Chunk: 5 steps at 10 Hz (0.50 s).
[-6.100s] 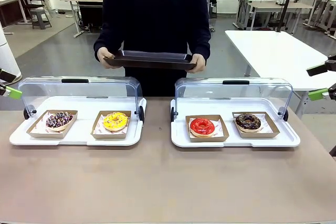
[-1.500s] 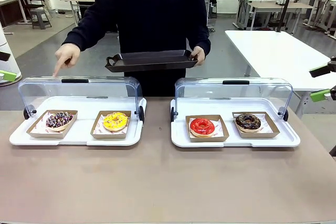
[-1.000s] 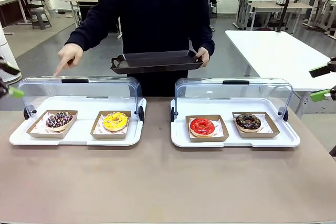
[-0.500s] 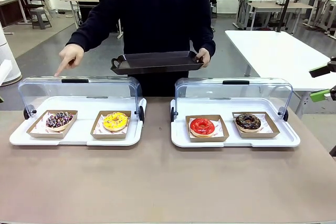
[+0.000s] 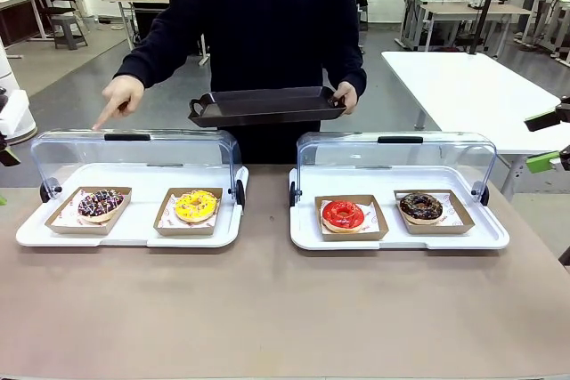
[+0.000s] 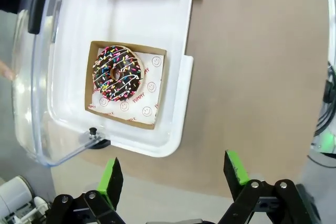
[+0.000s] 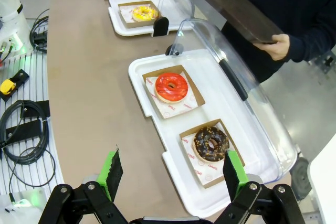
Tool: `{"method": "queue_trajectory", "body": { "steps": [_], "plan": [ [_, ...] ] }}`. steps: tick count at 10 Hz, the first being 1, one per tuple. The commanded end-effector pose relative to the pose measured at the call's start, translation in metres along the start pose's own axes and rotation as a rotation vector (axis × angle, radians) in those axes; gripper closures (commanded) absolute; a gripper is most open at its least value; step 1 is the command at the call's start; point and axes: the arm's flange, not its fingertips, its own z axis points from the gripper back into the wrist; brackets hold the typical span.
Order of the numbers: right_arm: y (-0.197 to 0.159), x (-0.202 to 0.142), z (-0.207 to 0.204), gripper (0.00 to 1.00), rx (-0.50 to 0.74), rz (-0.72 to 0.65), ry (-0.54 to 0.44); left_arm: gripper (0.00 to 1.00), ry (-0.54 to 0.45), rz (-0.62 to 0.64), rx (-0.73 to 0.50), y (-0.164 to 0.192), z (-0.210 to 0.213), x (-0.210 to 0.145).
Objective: Provide the desired donut to the person.
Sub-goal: Pick up and lift the Paper togo box containing the Donut pointed at by the person.
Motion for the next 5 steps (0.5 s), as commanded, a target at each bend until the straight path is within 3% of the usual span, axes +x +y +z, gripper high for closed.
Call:
{"method": "queue_trajectory", "body": {
  "steps": [1, 5],
  "plan": [
    [-0.002, -0.001, -0.001, 0.00, 0.010, 0.013, -0.026, 0.00, -0.052, -0.081, 0.003, 0.018, -0.039, -0.011],
    [-0.002, -0.001, -0.001, 0.00, 0.010, 0.013, -0.026, 0.00, -0.095, -0.071, 0.017, 0.016, -0.103, -0.024]
  ]
}}
